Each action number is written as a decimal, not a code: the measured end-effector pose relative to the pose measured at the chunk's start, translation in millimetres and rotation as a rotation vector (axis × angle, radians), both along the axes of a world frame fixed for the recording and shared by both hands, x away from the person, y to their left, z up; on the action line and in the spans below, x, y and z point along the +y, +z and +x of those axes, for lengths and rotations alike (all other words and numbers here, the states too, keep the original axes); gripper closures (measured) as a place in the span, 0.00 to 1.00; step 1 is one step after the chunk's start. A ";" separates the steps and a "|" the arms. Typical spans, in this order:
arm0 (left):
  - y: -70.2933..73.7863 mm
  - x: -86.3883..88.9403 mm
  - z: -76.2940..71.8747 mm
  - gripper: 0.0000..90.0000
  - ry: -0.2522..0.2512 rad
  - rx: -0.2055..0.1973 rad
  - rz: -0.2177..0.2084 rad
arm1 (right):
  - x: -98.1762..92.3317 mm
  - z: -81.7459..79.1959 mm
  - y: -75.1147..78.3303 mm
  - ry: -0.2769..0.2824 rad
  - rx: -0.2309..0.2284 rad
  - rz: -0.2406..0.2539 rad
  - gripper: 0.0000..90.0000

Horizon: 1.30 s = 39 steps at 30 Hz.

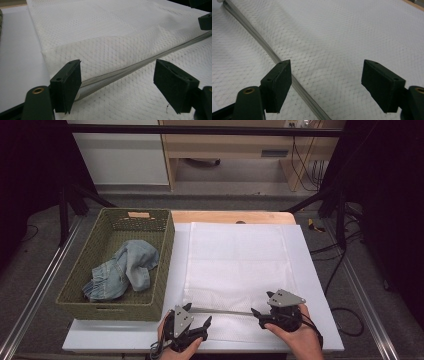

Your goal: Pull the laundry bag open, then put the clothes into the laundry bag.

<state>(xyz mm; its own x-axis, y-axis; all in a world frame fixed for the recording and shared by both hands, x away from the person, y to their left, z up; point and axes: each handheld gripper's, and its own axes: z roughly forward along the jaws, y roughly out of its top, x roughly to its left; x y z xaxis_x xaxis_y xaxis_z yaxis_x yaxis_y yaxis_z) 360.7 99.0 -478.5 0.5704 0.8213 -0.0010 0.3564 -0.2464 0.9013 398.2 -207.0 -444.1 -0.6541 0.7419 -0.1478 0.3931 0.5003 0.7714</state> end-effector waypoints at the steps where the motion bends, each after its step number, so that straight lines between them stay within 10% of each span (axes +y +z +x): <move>1: 0.2 -0.3 -0.1 0.23 0.000 0.000 0.001 | 1.6 0.7 0.2 0.005 0.010 -0.001 0.27; 39: -1.4 -4.9 -3.9 0.22 0.011 -0.002 0.045 | 53.2 30.3 -2.1 0.218 0.110 -0.107 0.56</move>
